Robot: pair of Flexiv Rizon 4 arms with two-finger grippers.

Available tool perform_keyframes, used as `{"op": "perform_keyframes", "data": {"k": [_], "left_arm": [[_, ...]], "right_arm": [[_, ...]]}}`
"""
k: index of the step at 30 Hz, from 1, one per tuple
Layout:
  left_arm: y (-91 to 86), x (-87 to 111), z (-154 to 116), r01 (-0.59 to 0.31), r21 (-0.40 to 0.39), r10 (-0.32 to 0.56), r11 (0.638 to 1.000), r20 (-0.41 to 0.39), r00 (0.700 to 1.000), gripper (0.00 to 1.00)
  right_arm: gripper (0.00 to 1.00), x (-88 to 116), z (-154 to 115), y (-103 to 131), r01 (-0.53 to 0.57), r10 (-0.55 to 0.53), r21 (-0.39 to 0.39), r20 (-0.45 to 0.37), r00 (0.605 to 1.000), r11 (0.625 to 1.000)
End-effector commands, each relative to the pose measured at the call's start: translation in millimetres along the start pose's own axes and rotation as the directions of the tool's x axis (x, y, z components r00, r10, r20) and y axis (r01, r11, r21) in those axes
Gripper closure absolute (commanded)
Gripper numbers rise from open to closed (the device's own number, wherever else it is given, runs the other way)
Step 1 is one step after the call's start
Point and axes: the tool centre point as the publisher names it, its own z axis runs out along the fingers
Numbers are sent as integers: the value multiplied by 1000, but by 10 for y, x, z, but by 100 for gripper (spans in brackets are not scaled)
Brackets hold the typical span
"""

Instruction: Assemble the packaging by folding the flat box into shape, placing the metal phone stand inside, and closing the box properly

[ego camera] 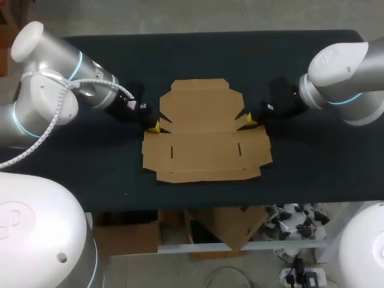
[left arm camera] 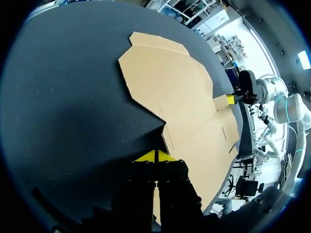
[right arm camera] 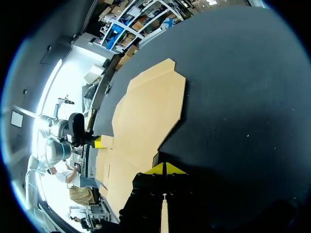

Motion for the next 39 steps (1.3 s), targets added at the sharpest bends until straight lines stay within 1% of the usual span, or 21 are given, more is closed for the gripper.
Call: {"op": "perform_keyframes", "data": {"k": [1, 11, 24, 33, 39], "left_arm": [[-23, 46, 8, 1, -6, 0, 1000, 12, 1000, 100], [-32, 146, 2, -11, -3, 11, 1000, 46, 999, 100], [-26, 258, 26, -24, 9, 23, 1000, 100, 995, 100], [-59, 313, 66, -39, 5, 38, 999, 100, 994, 100], [-79, 346, 100, -45, 2, 45, 999, 105, 993, 100]], "right_arm": [[100, 35, 4, -21, -1, 1, -8, 12, 1000, 1000], [100, 101, 14, 21, 5, -4, -18, 31, 1000, 1000], [100, 172, 57, 46, 19, -18, -10, 32, 999, 1000], [100, 231, 72, 47, 26, -26, -3, 43, 999, 1000], [100, 241, 117, 92, 28, -29, 5, 49, 998, 1000]]}}
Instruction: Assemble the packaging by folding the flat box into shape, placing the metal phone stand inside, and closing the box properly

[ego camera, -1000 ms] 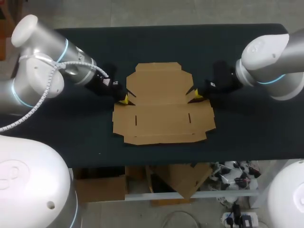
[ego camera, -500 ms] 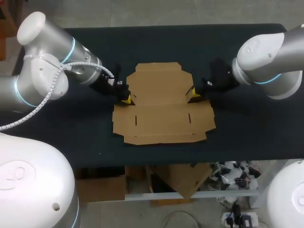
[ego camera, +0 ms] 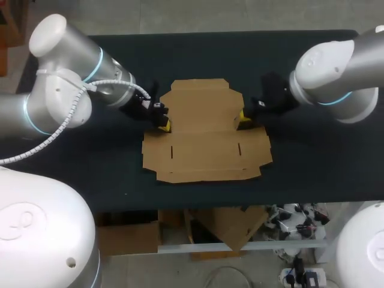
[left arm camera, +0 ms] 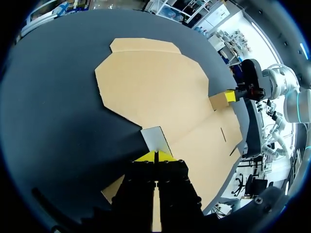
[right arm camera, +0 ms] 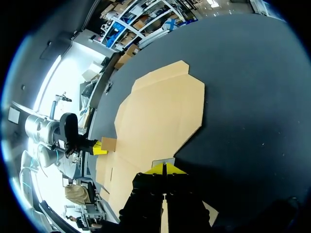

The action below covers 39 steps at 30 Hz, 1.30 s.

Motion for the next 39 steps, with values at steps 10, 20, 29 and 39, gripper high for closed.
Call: {"op": "perform_keyframes", "data": {"k": [10, 20, 29, 39], "left_arm": [[-72, 85, 83, -7, -3, 7, 1000, 28, 1000, 100], [-133, 110, 142, -9, -3, 9, 1000, 56, 998, 100], [-153, 115, 154, -4, 6, 3, 1000, 75, 997, 100], [-176, 144, 209, 0, 4, 0, 1000, 86, 996, 100]], "right_arm": [[100, 36, 128, 46, 1, -2, 26, 19, 1000, 1000], [100, 52, 160, 56, 3, -4, 40, 29, 1000, 999], [100, 79, 176, 42, 10, -12, 49, 38, 999, 999], [100, 158, 180, 6, 14, -19, 61, 76, 997, 998]]}}
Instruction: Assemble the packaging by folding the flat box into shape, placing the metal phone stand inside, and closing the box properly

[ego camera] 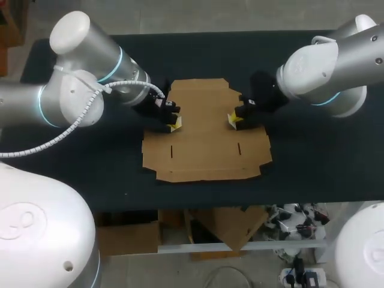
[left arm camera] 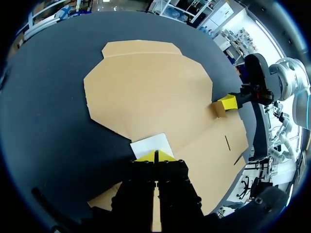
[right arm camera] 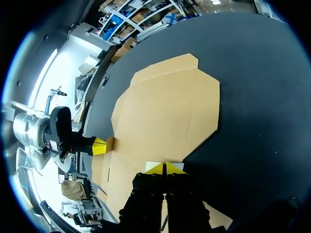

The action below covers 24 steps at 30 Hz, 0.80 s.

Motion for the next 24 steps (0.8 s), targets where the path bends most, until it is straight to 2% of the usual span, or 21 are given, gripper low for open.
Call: {"op": "perform_keyframes", "data": {"k": [1, 24], "left_arm": [[-23, 38, 50, 2, -4, -2, 1000, 15, 1000, 100], [-29, 40, 251, 38, -35, -35, 999, 73, 997, 100]], "right_arm": [[100, 68, 18, -20, -3, 3, 2, 34, 999, 1000], [100, 13, 253, -31, -57, 53, 47, 97, 994, 997]]}}
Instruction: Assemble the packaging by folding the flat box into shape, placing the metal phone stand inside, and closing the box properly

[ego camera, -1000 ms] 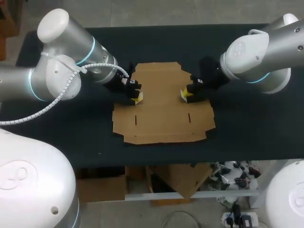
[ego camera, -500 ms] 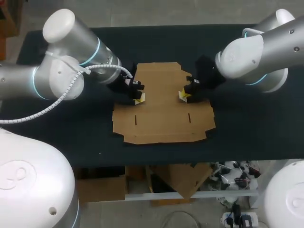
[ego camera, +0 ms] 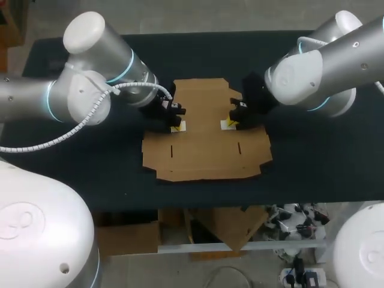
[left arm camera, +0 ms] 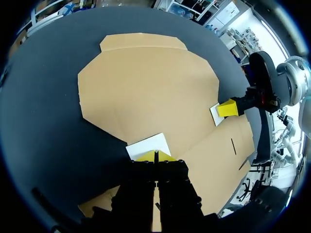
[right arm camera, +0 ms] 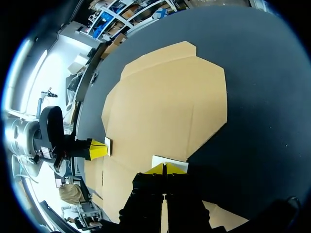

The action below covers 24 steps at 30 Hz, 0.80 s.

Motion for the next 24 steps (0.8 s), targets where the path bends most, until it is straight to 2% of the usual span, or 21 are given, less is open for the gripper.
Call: {"op": "perform_keyframes", "data": {"k": [1, 12, 19, 24], "left_arm": [[-32, 35, 97, 14, -11, -13, 1000, 42, 999, 100], [-20, 27, 140, 61, -31, -58, 998, 95, 994, 100], [-5, 46, -79, 70, -2, -69, 998, 99, 993, 100], [-1, 39, -201, 82, 10, -83, 997, 99, 992, 100]], "right_arm": [[100, 17, 62, 23, -6, 5, 5, 22, 1000, 1000], [100, 2, 68, -4, -22, 22, 1, 39, 999, 1000], [100, -8, -142, -14, -25, 26, -59, 4, 1000, 998], [100, -49, -261, 2, -21, 19, -72, -25, 1000, 997]]}}
